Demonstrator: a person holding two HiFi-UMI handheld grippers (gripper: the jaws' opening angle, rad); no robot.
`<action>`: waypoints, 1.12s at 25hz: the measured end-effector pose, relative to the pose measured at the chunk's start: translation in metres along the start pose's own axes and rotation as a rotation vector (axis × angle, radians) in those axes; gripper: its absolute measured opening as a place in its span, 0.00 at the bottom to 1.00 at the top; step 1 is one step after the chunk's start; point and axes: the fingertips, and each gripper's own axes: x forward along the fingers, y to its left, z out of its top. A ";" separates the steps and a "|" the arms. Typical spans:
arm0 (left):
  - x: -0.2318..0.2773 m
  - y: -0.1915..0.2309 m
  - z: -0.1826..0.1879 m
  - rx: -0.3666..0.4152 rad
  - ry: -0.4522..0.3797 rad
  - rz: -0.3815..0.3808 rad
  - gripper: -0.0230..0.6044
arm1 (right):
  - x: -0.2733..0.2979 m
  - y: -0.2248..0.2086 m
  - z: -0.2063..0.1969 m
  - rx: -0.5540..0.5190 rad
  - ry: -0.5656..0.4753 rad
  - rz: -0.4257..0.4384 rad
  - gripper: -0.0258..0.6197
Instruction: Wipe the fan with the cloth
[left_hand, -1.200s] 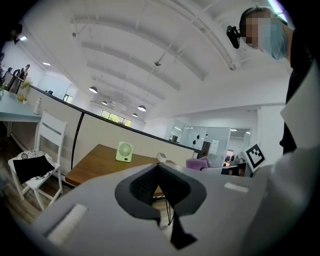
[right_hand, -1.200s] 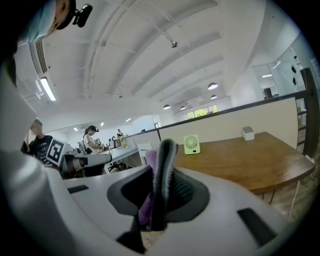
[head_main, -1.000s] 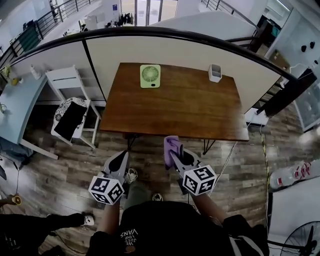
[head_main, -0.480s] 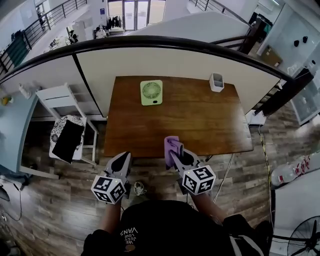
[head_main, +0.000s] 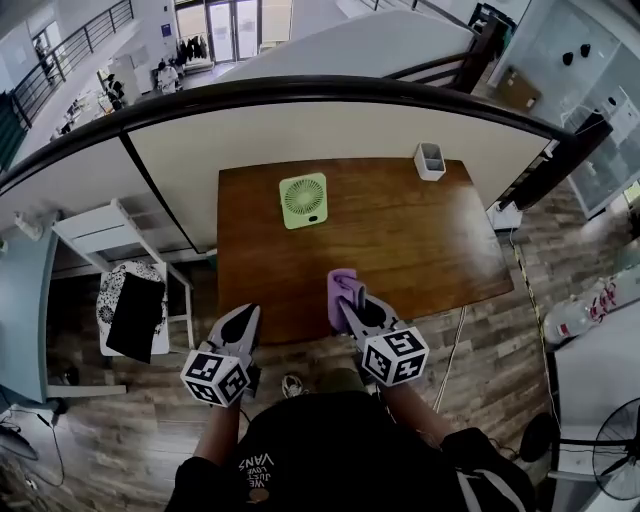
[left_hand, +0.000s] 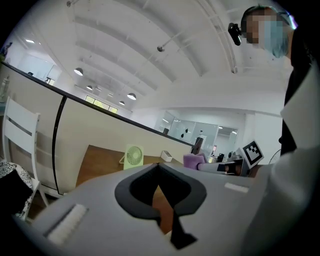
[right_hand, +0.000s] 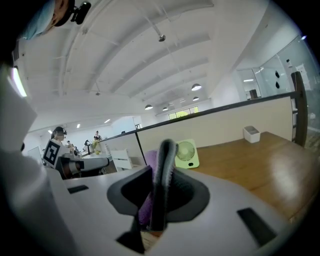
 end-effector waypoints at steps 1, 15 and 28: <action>0.004 0.006 0.002 -0.002 0.003 -0.004 0.05 | 0.005 0.000 0.001 0.001 -0.001 -0.006 0.17; 0.066 0.046 0.006 -0.011 0.021 -0.017 0.05 | 0.061 -0.033 0.010 -0.006 0.034 -0.008 0.17; 0.153 0.090 -0.002 0.011 0.033 0.050 0.06 | 0.126 -0.088 0.026 -0.056 0.102 0.051 0.17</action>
